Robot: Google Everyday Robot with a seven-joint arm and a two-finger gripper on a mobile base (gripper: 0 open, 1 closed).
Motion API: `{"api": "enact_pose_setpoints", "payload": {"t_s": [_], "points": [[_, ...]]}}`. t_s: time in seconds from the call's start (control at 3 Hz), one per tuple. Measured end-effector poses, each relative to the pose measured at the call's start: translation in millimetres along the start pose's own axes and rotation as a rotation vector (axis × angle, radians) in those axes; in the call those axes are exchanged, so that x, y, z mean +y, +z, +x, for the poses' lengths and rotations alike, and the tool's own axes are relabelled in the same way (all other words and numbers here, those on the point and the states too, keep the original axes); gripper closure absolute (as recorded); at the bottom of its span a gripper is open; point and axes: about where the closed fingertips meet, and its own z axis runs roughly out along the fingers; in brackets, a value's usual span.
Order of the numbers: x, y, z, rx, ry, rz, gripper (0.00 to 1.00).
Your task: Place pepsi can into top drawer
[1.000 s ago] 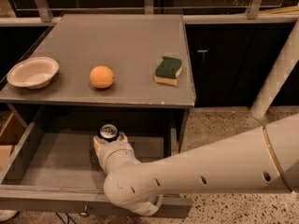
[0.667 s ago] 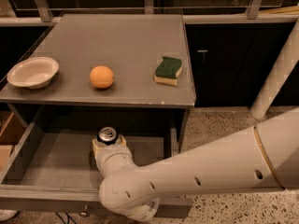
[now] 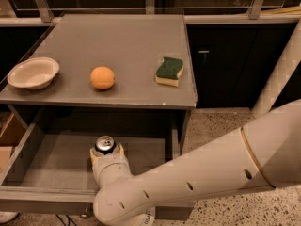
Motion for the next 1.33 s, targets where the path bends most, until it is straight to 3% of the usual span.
{"api": "enact_pose_setpoints", "payload": {"t_s": [0.33, 0.67, 1.33], "points": [[0.0, 0.0, 0.0, 0.0, 0.0, 0.0, 0.83], [0.0, 0.0, 0.0, 0.0, 0.0, 0.0, 0.52], [0.0, 0.0, -0.1, 0.0, 0.0, 0.0, 0.06]]}}
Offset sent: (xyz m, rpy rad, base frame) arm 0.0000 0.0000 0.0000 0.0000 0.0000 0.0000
